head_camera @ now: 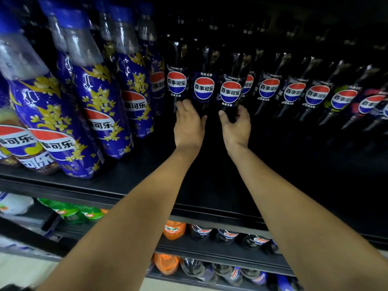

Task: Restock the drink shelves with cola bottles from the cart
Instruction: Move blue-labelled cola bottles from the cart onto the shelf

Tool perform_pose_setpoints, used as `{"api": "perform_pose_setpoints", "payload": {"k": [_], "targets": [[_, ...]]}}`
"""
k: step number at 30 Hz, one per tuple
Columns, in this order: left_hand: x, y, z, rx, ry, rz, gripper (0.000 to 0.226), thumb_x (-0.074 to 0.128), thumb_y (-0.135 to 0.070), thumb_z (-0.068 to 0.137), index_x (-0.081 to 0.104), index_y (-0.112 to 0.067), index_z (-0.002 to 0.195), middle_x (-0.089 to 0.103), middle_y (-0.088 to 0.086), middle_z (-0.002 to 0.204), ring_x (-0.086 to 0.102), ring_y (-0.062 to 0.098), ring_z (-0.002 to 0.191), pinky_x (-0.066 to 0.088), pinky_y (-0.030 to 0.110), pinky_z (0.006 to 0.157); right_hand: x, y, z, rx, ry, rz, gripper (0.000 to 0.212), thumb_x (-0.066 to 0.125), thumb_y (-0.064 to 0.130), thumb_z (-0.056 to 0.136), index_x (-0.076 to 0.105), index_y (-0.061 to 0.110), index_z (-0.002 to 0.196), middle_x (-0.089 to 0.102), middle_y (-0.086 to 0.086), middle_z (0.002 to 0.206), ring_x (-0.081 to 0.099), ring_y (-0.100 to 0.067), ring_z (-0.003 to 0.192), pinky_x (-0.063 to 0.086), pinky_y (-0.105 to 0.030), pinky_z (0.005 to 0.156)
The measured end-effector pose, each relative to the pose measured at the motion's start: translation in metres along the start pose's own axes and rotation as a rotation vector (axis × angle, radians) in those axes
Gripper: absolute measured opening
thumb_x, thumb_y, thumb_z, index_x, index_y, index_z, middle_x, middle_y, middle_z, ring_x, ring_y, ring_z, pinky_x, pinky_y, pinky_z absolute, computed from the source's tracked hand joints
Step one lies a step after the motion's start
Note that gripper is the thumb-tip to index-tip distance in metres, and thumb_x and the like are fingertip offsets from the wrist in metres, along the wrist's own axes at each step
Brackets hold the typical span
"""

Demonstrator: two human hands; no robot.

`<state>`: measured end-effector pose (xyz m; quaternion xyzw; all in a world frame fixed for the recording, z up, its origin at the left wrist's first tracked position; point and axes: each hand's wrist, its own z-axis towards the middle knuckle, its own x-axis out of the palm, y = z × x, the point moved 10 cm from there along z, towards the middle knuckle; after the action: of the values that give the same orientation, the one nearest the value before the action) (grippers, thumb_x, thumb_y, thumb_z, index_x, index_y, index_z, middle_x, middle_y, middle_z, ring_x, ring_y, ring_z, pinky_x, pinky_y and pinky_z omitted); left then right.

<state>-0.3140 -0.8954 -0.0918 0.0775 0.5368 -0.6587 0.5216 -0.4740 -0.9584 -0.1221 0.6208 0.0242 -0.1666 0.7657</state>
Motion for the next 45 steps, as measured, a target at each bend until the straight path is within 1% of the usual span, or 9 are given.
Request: {"api": "perform_pose_setpoints", "payload": {"k": [5,15,20,23,25,28,32,37,45], "targets": [[0.002,0.002,0.006,-0.038,0.003,0.017,0.045,0.061,-0.023,0.093,0.039,0.000,0.125,0.041,0.017,0.132,0.051,0.028,0.118,0.048,0.033,0.088,-0.002,0.002,0.001,-0.006,-0.039,-0.068,0.063,0.068,0.032,0.088,0.043,0.012,0.142,0.044,-0.005,0.139,0.050,-0.019,0.123,0.038,-0.020,0.086],[0.002,0.007,0.005,-0.077,0.001,-0.100,0.048,0.066,-0.022,0.090,0.042,0.000,0.124,0.045,0.016,0.130,0.053,0.029,0.114,0.048,0.035,0.085,-0.005,0.002,-0.002,0.020,-0.023,-0.069,0.064,0.068,0.034,0.088,0.042,0.012,0.143,0.046,-0.005,0.140,0.050,-0.019,0.124,0.039,-0.021,0.087],[-0.013,0.018,-0.008,-0.149,-0.065,-0.296,0.047,0.062,-0.025,0.092,0.042,-0.001,0.126,0.049,0.013,0.127,0.053,0.025,0.113,0.049,0.034,0.086,-0.007,0.008,-0.012,0.063,0.007,-0.076,0.064,0.062,0.041,0.091,0.042,0.005,0.140,0.043,-0.008,0.143,0.049,-0.022,0.126,0.038,-0.022,0.087],[-0.029,0.014,-0.019,-0.024,-0.048,-0.066,0.041,0.058,-0.029,0.094,0.048,-0.005,0.125,0.050,0.010,0.125,0.050,0.024,0.114,0.046,0.032,0.078,-0.016,0.025,-0.022,-0.037,0.014,-0.250,0.051,0.058,0.043,0.093,0.051,0.007,0.129,0.050,-0.006,0.131,0.055,-0.022,0.114,0.040,-0.026,0.076],[-0.036,0.003,-0.030,0.128,0.010,0.176,0.038,0.055,-0.029,0.095,0.051,-0.007,0.125,0.051,0.012,0.123,0.049,0.028,0.113,0.045,0.037,0.083,-0.018,0.042,-0.034,-0.174,0.066,-0.475,0.038,0.054,0.042,0.095,0.059,0.011,0.117,0.057,-0.003,0.120,0.057,-0.022,0.108,0.040,-0.029,0.072],[-0.045,-0.010,-0.054,0.287,0.107,0.422,0.036,0.051,-0.027,0.096,0.052,-0.006,0.125,0.054,0.014,0.121,0.050,0.034,0.112,0.040,0.043,0.092,-0.014,0.060,-0.063,-0.366,0.197,-0.776,0.033,0.050,0.038,0.096,0.063,0.013,0.112,0.062,-0.005,0.113,0.056,-0.025,0.107,0.043,-0.034,0.077],[-0.064,-0.015,-0.094,0.345,0.204,0.574,0.039,0.046,-0.034,0.096,0.049,-0.010,0.127,0.052,0.011,0.124,0.048,0.033,0.115,0.036,0.042,0.097,-0.027,0.080,-0.108,-0.524,0.283,-0.962,0.036,0.046,0.037,0.097,0.063,0.012,0.116,0.063,-0.008,0.114,0.053,-0.028,0.111,0.043,-0.040,0.087],[-0.107,-0.011,-0.150,0.314,0.292,0.605,0.044,0.044,-0.039,0.097,0.050,-0.010,0.130,0.054,0.012,0.125,0.050,0.033,0.114,0.035,0.042,0.096,-0.048,0.099,-0.176,-0.642,0.390,-1.108,0.037,0.045,0.037,0.095,0.063,0.011,0.115,0.063,-0.010,0.111,0.054,-0.031,0.110,0.041,-0.040,0.088],[-0.211,0.039,-0.252,0.128,0.326,0.634,0.038,0.048,-0.035,0.094,0.057,-0.007,0.118,0.058,0.014,0.113,0.052,0.036,0.107,0.035,0.044,0.091,-0.040,0.132,-0.308,-0.748,0.622,-1.040,0.038,0.040,0.036,0.096,0.062,0.011,0.116,0.066,-0.009,0.107,0.056,-0.030,0.106,0.042,-0.040,0.085]]}}
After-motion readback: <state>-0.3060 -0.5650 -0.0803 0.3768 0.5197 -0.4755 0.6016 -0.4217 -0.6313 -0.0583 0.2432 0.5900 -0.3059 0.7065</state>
